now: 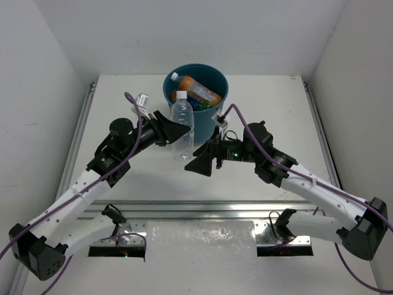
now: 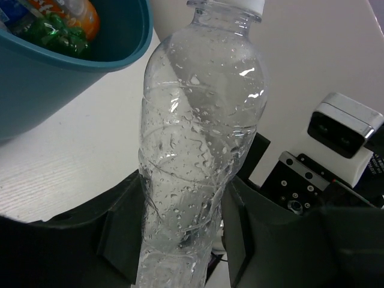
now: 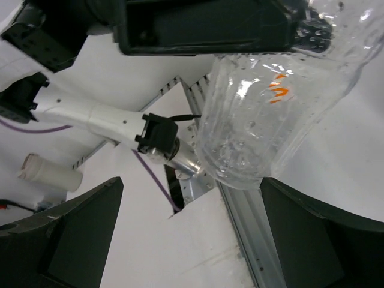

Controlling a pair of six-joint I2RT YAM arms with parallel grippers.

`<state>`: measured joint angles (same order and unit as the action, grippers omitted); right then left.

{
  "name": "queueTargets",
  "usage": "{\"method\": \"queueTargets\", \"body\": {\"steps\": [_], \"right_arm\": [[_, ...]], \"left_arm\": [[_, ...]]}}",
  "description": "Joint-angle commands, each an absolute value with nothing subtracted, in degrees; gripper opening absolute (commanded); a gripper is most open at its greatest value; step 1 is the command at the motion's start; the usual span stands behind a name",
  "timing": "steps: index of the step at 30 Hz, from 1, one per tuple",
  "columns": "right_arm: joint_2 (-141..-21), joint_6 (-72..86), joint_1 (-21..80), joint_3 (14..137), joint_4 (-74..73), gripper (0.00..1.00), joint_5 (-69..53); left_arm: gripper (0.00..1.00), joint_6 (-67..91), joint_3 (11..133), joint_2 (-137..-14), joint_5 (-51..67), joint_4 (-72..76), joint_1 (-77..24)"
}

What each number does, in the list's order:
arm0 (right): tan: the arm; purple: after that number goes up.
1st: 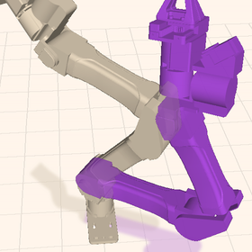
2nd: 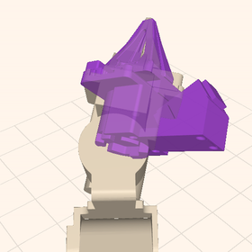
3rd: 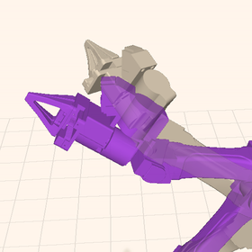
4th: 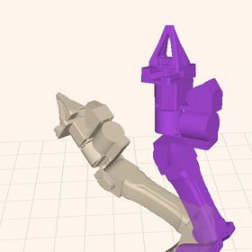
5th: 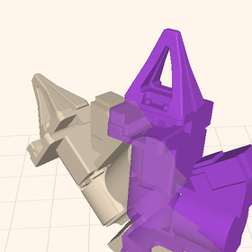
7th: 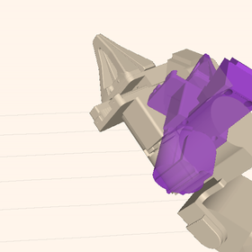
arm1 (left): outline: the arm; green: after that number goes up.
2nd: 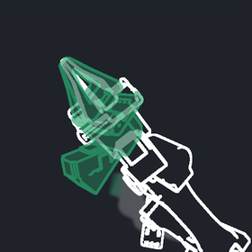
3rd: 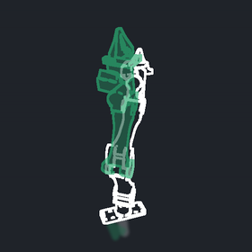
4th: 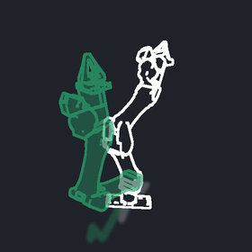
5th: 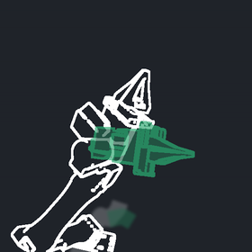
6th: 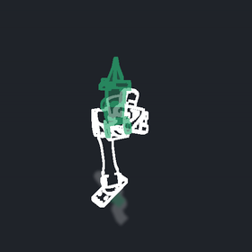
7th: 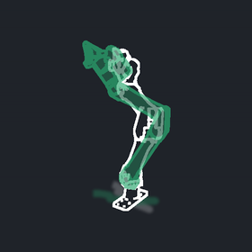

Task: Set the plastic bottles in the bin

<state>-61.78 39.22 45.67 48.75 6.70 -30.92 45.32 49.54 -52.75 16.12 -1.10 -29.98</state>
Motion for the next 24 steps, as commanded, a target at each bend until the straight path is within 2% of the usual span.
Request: {"method": "queueTargets", "body": {"steps": [1,5,12,16,18,20,21,22,23,24], "right_arm": [[-64.86,37.18,46.32,52.56,13.53,0.99,-26.81],[-66.88,35.6,46.32,54.05,15.12,0.98,-25.32],[-64.25,29.98,46.32,55.9,7.12,0.97,-11.35],[-67.04,29.62,46.32,57.91,7.29,0.97,-15.71],[-68.9,30.93,46.32,59.94,9.04,0.84,-23.88],[-70.13,32.07,46.32,59.86,12.98,0.65,-27.67],[-70.14,32.95,46.32,59.59,14.14,0.47,-29.77],[-70.05,33.31,46.32,59.33,15.11,0.4,-30.58],[-69.44,33.48,46.23,58.89,17.03,0.35,-31.28],[-69.17,33.4,46.23,58.89,17.57,0.13,-31.81]], "left_arm": [[0.0,51.15,50.27,-52.21,22.5,7.3,-32.78],[0.0,52.03,49.83,-51.94,25.74,9.4,-32.87],[0.0,48.43,51.77,-48.96,22.59,3.08,-32.96],[0.0,50.01,51.16,-49.3,26.52,6.32,-33.05],[0.0,51.76,49.66,-49.66,28.47,11.15,-33.05],[0.03,52.21,48.96,-49.66,30.4,14.4,-33.05],[0.08,52.12,49.04,-49.66,30.93,14.85,-33.05],[0.16,51.86,49.13,-49.66,31.37,15.2,-33.05],[0.31,51.42,49.74,-49.66,31.99,15.12,-33.05],[0.4,50.11,50.09,-49.66,32.17,14.86,-33.13]]}}
